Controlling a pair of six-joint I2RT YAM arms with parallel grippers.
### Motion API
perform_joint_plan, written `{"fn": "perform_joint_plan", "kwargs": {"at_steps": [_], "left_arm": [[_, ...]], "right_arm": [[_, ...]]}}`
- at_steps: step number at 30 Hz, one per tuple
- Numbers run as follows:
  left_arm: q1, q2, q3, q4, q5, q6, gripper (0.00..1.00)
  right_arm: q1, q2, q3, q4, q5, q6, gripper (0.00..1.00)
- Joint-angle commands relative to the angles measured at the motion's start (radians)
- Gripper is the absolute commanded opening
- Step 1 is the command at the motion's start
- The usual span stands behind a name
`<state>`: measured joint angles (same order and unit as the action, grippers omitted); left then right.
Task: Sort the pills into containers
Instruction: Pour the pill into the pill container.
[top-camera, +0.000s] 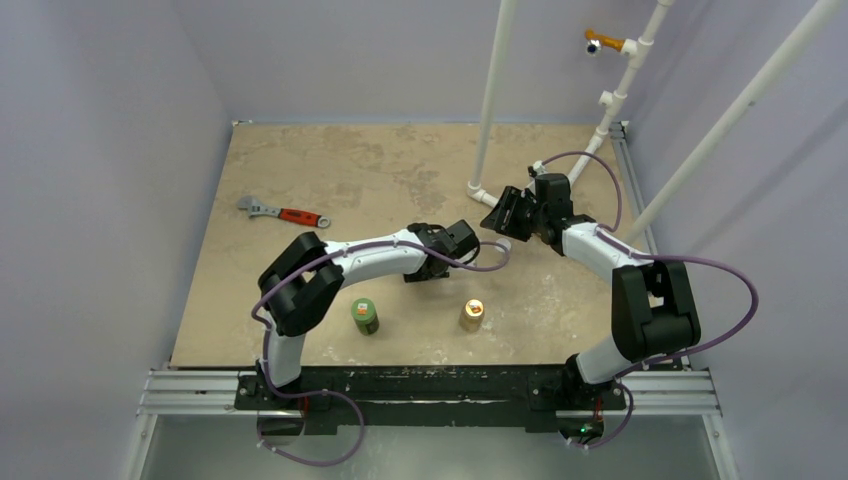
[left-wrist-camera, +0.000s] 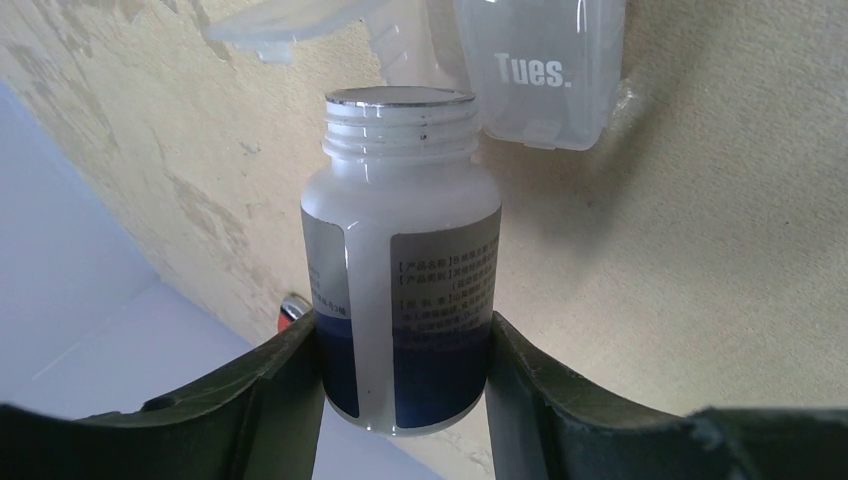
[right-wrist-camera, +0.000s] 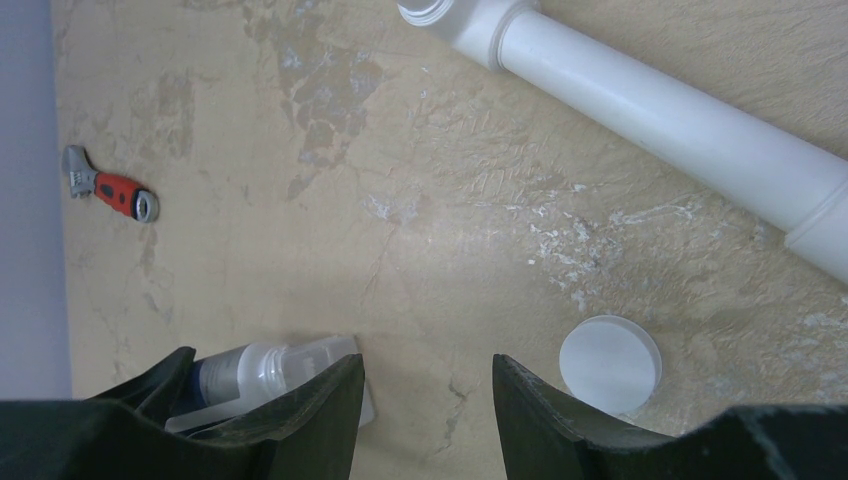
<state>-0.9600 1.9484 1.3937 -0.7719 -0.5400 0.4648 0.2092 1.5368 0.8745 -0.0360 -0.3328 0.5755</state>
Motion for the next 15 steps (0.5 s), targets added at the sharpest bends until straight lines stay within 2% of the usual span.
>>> {"fn": "perform_joint_plan", "kwargs": {"at_steps": [1, 15], "left_arm": [[-0.013, -0.045, -0.014, 0.03, -0.031, 0.03, 0.0], [-0.017, -0.048, -0.033, 0.07, -0.089, 0.078, 0.0]], "right_arm": [[0.004, -0.006, 0.015, 0.03, -0.017, -0.01, 0.5], [0.004, -0.005, 0.015, 0.03, -0.022, -0.01, 0.5]]}}
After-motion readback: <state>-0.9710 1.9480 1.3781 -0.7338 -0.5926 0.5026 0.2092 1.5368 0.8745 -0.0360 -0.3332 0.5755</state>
